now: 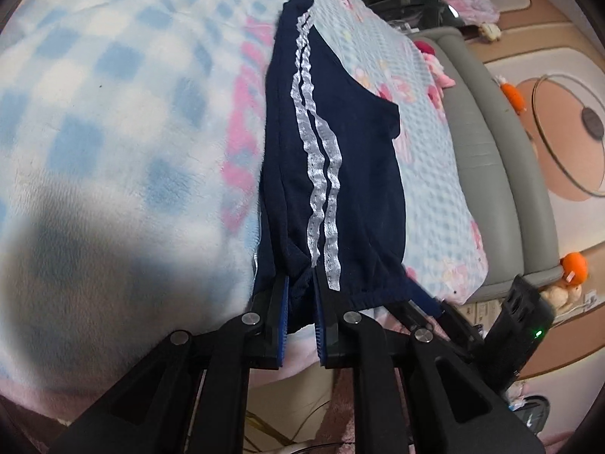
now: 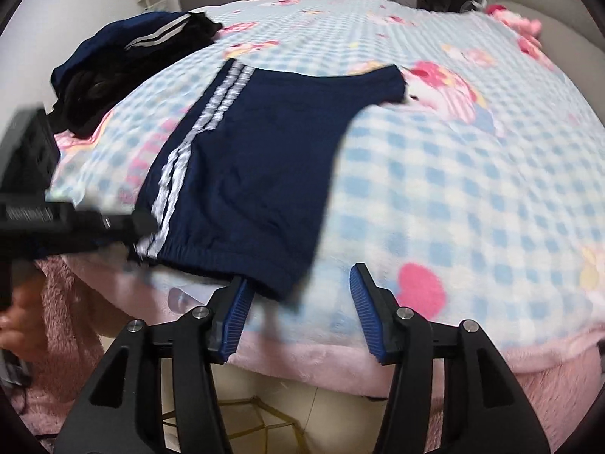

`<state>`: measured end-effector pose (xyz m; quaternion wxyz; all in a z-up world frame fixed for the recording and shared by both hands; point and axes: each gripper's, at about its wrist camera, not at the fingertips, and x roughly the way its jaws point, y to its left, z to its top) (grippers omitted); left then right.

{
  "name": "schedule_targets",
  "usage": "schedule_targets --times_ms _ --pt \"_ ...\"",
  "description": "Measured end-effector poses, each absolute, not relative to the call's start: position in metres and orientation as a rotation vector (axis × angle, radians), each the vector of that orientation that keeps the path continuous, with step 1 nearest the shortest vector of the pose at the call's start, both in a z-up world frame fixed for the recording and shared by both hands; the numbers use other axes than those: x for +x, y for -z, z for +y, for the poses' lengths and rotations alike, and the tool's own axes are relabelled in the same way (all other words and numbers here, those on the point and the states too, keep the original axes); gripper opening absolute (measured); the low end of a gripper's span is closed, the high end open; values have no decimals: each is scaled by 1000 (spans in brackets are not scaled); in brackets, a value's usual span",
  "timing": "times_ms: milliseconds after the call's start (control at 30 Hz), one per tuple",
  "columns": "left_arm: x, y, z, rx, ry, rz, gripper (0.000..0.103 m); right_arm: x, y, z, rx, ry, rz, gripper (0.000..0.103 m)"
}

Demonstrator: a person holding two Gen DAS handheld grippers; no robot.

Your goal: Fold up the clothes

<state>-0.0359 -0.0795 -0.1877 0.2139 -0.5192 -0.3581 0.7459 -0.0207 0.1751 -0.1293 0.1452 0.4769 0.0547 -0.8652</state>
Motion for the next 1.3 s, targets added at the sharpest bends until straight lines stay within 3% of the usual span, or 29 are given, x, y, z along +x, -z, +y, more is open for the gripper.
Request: schedule_targets --times_ms 167,400,700,867,1067,1200,1300 --pt "-25 173 -88 -1375 -2118 -966 14 -19 126 183 1390 2433 130 53" --pt "-25 177 -96 -1366 -2115 -1029 15 -40 99 211 1263 2380 -263 53" --pt "-21 179 -107 -1394 -2171 -1016 18 -52 141 180 1416 2404 -38 52" --pt "-25 185 -104 -1350 -2062 -1101 29 -55 138 200 1442 2481 -74 52" --pt "-29 195 -99 -1368 -1964 -1148 30 -53 131 209 1358 2292 -350 53" --pt "-28 194 -100 -1396 -1965 -1146 30 -56 134 192 1366 2263 -274 55" --pt "-29 199 -95 -1471 -1969 -1109 30 -58 138 189 1382 2237 -264 50"
